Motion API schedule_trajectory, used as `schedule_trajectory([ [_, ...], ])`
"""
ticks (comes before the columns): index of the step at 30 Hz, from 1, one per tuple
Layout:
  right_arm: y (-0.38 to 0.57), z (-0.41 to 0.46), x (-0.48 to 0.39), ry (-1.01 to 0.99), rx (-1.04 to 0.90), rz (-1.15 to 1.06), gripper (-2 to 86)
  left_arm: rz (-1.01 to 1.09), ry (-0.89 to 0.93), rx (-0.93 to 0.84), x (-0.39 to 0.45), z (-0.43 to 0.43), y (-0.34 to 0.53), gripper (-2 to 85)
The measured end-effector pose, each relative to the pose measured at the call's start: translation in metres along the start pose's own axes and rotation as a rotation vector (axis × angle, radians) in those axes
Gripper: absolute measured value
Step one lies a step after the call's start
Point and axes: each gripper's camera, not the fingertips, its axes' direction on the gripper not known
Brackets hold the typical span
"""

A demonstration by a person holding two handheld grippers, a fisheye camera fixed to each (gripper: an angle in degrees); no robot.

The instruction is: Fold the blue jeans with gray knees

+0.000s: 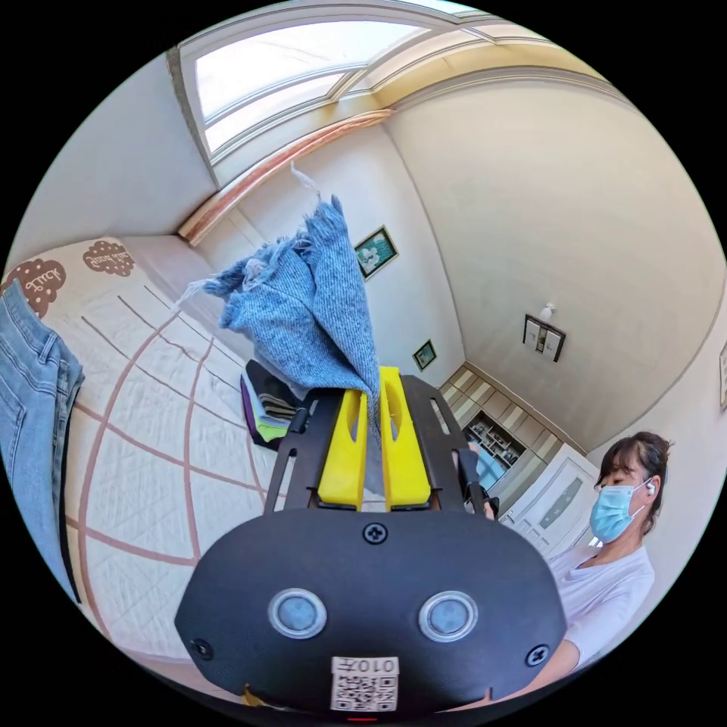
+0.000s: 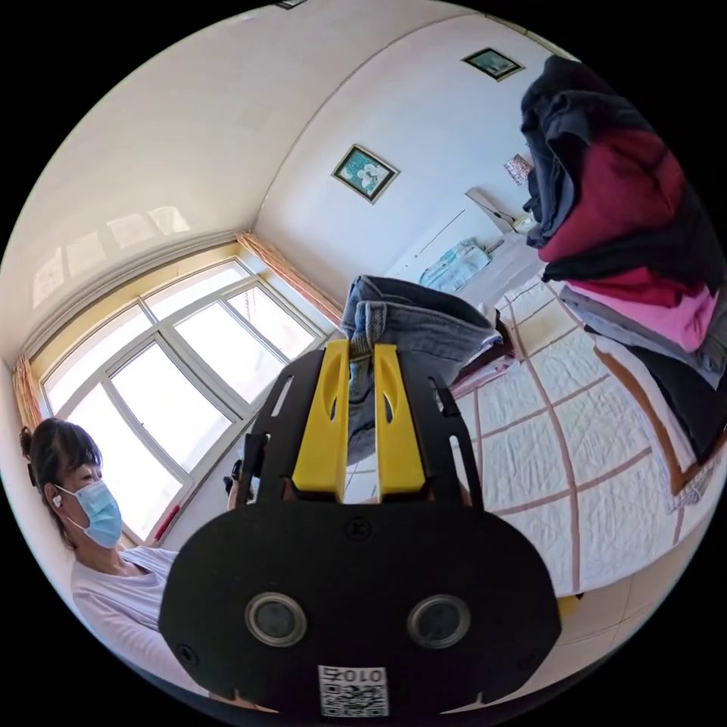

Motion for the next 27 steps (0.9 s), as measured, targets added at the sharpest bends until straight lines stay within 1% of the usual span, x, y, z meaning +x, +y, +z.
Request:
schedule_trajectory([
  [3,0.020,0.010,0.046,0.044,-0.061,0.074,6.6,-0.064,-0.121,-0.098,-0.040,0.022,0.022,6.4],
  [4,0.032,0.016,0.071,0.063,-0.089,0.117,6.6,-0.110,-0.185,-0.151,-0.066,0.032,0.042,6.5],
  [5,0.046,0.026,0.101,0.100,-0.142,0.158,6.5,-0.140,-0.211,-0.176,-0.082,0.037,0.054,6.5],
  [6,0.052,0.033,0.119,0.132,-0.184,0.180,6.6,-0.208,-0.235,-0.212,-0.116,0.048,0.082,6.5],
  [7,0.067,0.049,0.157,0.199,-0.282,0.248,6.6,-0.289,-0.245,-0.244,-0.152,0.059,0.114,6.5],
  [8,0.084,0.064,0.193,0.229,-0.374,0.350,6.6,-0.338,-0.262,-0.256,-0.169,0.063,0.131,6.5],
  [9,0.093,0.069,0.207,0.241,-0.404,0.383,6.6,-0.413,-0.315,-0.274,-0.195,0.069,0.162,6.5],
  [10,0.105,0.070,0.220,0.255,-0.410,0.392,6.6,-0.434,-0.335,-0.258,-0.207,0.069,0.186,6.5],
  [12,0.116,0.063,0.230,0.196,-0.345,0.411,6.5,-0.413,-0.294,-0.197,-0.214,0.070,0.208,6.4],
  [16,0.115,0.070,0.237,0.249,-0.383,0.417,6.6,-0.344,-0.341,-0.242,-0.213,0.096,0.219,6.7],
  [20,0.121,0.075,0.238,0.329,-0.392,0.406,6.7,-0.391,-0.350,-0.242,-0.227,0.115,0.240,7.2],
  [21,0.123,0.074,0.239,0.325,-0.384,0.414,6.6,-0.429,-0.317,-0.198,-0.236,0.115,0.253,7.4],
  [22,0.129,0.068,0.241,0.314,-0.350,0.425,6.1,-0.468,-0.246,-0.110,-0.244,0.113,0.269,7.6],
  [24,0.139,0.055,0.238,0.298,-0.267,0.418,4.8,-0.489,-0.202,0.017,-0.248,0.110,0.289,7.5],
  [25,0.146,0.047,0.231,0.294,-0.198,0.396,3.8,-0.473,-0.239,0.050,-0.245,0.112,0.297,7.3],
  [26,0.151,0.041,0.223,0.290,-0.141,0.372,3.4,-0.457,-0.257,0.042,-0.242,0.117,0.300,7.2],
  [27,0.153,0.040,0.218,0.285,-0.124,0.359,3.3,-0.421,-0.296,0.026,-0.236,0.126,0.302,7.0],
])
